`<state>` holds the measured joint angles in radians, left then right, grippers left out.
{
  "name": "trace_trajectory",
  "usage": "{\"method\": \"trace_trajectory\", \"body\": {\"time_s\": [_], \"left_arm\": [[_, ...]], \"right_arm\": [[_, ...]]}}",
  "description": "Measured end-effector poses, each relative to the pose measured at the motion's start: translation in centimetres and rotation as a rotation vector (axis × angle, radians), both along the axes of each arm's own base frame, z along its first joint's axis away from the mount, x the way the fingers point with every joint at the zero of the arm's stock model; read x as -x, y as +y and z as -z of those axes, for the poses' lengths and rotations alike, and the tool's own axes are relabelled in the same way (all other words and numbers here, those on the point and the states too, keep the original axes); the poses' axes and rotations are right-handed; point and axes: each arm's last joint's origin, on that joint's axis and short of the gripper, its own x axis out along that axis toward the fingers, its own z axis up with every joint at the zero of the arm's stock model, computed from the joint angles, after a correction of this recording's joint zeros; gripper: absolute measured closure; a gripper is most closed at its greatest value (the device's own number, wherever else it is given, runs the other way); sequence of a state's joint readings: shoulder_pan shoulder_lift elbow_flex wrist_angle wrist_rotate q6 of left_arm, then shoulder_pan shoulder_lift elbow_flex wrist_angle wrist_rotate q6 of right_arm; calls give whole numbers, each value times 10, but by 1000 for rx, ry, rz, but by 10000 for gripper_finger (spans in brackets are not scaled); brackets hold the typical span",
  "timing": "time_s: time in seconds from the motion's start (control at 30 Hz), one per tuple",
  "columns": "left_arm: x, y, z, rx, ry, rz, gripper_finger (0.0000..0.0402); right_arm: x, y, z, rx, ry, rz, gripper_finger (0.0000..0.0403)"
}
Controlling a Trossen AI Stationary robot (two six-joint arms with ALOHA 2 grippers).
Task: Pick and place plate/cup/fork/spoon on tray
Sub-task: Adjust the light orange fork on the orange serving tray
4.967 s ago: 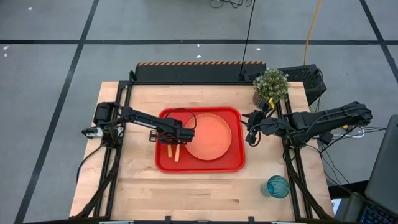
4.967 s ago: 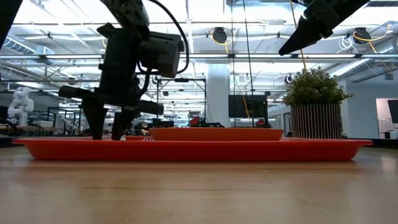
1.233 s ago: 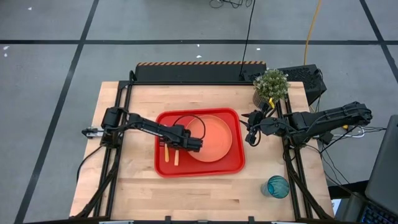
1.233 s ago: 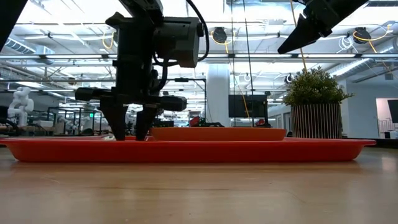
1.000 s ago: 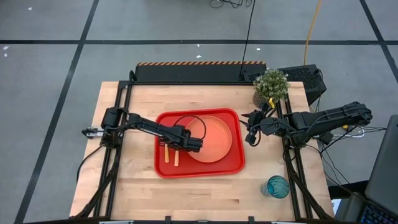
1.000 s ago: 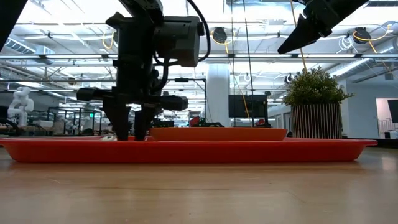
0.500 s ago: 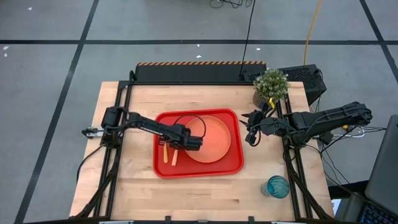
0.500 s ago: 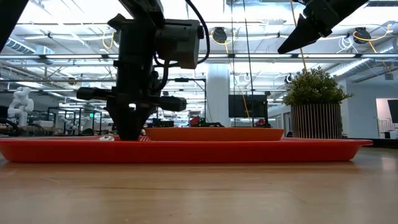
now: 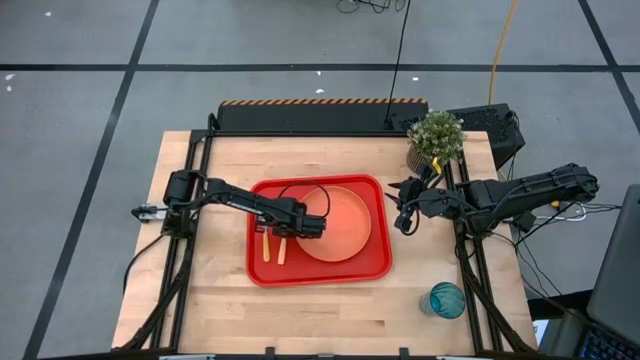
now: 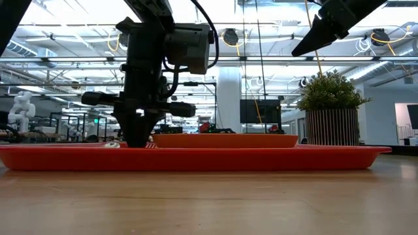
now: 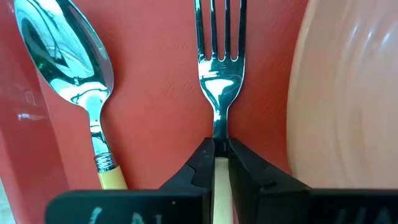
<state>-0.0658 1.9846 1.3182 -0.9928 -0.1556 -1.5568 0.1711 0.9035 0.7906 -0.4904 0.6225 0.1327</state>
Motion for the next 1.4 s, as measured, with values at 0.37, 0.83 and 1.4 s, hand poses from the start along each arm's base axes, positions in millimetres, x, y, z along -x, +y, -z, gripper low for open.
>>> {"method": "trace_trajectory", "body": {"time_s": [0.37,0.83,1.4], "left_arm": [[6,1,0,-20,45,-85,372],[6,-8,0,-22,27,-127,371],[6,-10,0,-25,35,-122,295]], "right_arm": [[-1,0,11,35,8,-26,293],[-3,1,13,62,-5,-48,293],[-3,1,13,60,-3,-46,293]]}}
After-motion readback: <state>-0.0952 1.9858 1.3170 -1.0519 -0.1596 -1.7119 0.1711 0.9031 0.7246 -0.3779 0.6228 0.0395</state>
